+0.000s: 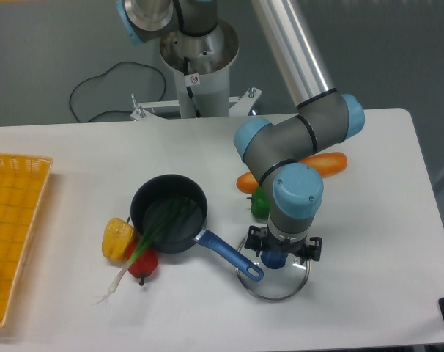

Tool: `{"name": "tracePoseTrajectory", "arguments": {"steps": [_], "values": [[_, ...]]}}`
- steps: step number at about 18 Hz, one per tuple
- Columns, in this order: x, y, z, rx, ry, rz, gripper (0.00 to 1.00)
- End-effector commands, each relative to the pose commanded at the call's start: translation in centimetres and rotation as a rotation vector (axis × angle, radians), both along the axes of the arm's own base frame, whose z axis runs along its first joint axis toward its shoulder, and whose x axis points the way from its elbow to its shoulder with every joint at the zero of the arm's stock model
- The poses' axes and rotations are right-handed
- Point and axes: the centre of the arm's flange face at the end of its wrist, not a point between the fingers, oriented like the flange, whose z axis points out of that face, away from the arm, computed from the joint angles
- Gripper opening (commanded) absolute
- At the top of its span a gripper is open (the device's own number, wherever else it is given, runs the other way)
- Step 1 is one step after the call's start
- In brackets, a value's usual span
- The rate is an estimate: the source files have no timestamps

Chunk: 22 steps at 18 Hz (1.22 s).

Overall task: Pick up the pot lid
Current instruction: 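Close the gripper on the blue knob of the glass lid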

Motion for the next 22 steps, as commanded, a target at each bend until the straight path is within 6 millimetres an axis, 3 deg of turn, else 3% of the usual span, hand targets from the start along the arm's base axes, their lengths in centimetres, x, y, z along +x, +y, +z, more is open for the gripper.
{"name": "tracePoseTrajectory", "arguments": {"steps": [22], "values": [[0.1,-0.1,-1.8,-0.019,-0.022,0.005,0.97]]}}
